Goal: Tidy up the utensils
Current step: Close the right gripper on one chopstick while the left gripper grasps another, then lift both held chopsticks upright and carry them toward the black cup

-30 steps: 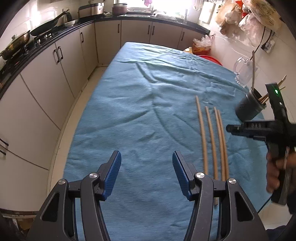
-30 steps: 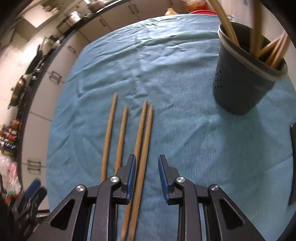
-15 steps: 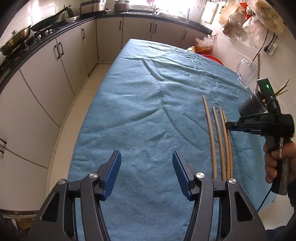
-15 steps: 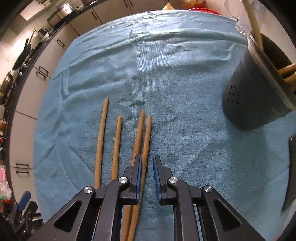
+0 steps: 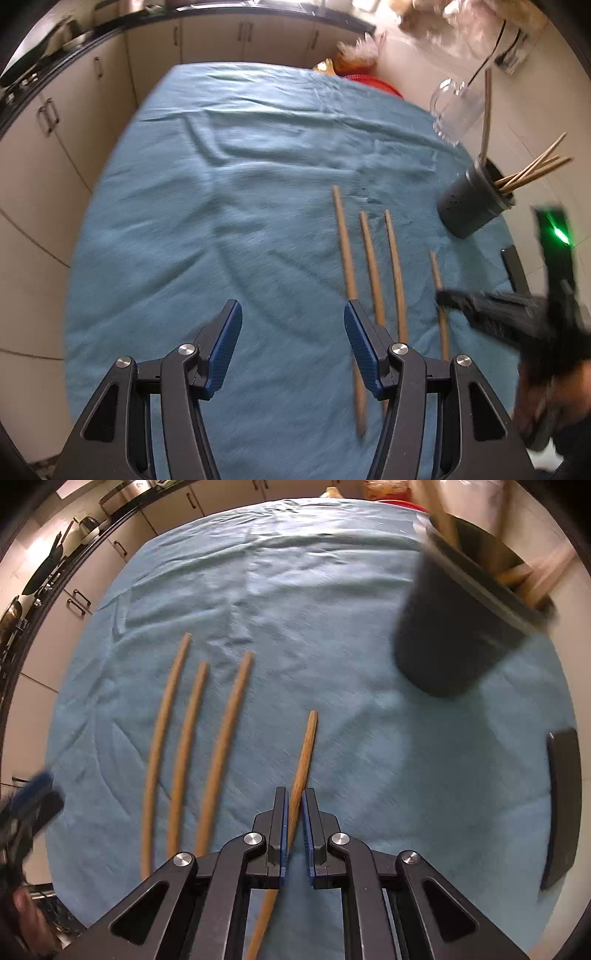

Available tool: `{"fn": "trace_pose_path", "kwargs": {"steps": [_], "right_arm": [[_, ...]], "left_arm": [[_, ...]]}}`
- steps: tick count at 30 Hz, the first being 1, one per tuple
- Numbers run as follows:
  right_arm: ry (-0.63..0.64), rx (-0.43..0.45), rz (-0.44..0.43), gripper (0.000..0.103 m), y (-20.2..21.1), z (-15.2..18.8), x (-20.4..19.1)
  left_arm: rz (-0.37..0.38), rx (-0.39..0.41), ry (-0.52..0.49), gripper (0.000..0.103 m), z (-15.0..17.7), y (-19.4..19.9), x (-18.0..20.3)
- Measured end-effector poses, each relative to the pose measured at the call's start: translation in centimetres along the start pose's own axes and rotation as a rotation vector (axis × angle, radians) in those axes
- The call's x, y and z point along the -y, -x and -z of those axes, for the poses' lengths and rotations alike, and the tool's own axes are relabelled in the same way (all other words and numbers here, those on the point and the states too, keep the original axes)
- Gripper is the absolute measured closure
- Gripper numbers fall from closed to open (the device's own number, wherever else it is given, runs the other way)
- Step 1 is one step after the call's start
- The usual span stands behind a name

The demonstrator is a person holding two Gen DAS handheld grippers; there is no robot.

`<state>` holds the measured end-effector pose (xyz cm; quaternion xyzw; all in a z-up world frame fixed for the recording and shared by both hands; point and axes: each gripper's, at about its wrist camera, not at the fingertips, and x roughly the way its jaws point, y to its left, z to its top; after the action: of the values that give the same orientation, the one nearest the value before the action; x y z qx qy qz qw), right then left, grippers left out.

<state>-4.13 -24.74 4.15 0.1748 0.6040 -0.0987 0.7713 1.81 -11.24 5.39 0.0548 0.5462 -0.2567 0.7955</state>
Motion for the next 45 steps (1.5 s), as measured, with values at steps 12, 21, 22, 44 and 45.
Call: {"fn": "trace_pose_path", "kwargs": {"steps": [12, 21, 22, 44, 45], "right_arm": [[-0.005, 0.036, -0.031, 0.096, 2.0, 3.3, 3.2], [0.040, 0.125, -0.075, 0.096, 4.4, 3.5, 3.5], [0.046, 0.134, -0.080, 0.096, 4.7, 3.6, 3.5], [0.124, 0.468, -0.249, 0.097, 15.4, 4.1, 3.1], [0.120, 0.476, -0.252, 0.097, 15.7, 4.1, 3.3]], "left_arm": [[-0.097, -0.113, -0.113, 0.075, -5.9, -8.2, 5.6], [-0.052, -0.056, -0.011, 0.097, -3.3, -5.6, 3.3], [-0.047, -0.036, 0.003, 0.097, -2.8, -4.8, 2.9], [-0.052, 0.335, 0.079, 0.097, 0.8, 12.9, 4.5], [-0.054, 0.340, 0.075, 0.097, 0.8, 13.2, 4.8]]}}
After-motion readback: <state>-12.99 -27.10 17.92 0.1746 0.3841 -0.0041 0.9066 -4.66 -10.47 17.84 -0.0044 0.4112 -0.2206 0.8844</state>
